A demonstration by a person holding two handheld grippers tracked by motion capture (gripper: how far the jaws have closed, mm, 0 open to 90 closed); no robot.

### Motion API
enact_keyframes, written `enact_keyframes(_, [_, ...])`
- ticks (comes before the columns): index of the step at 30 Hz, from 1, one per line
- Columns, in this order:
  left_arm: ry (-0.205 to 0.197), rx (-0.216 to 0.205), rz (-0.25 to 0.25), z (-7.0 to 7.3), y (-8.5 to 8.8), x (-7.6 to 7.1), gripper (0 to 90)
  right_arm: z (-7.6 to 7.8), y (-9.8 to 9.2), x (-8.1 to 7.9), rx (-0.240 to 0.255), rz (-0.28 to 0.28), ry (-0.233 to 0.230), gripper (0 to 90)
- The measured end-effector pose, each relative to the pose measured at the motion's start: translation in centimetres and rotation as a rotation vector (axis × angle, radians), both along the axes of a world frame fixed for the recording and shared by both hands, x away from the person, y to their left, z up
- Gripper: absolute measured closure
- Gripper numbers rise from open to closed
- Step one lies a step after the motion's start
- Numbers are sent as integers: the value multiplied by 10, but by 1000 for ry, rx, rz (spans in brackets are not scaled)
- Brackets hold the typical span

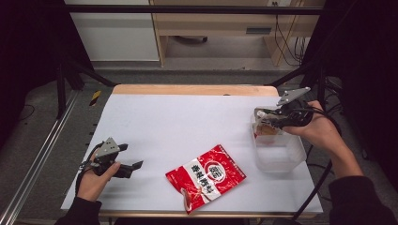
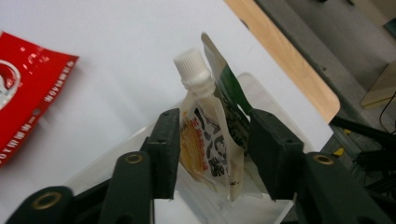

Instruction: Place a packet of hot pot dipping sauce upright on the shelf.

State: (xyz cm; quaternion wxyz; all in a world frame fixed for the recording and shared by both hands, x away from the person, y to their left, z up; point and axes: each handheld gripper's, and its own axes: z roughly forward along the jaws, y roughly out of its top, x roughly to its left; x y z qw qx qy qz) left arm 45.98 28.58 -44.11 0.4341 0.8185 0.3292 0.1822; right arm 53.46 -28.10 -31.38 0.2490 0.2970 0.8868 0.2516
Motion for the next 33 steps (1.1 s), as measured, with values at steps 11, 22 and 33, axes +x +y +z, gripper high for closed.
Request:
enact_keyframes(11, [1,8,-8,-1,-3,-1,75,27,22,-35,24,31,-100,359])
enact_keyframes(22, [-1,8,-10,-1,-3,-1,75,30,34,-37,54,15,-125,276])
enact_keyframes(33, [0,20,-28,-1,-10,-3,75,27,51,-43,113,-58,-170,178])
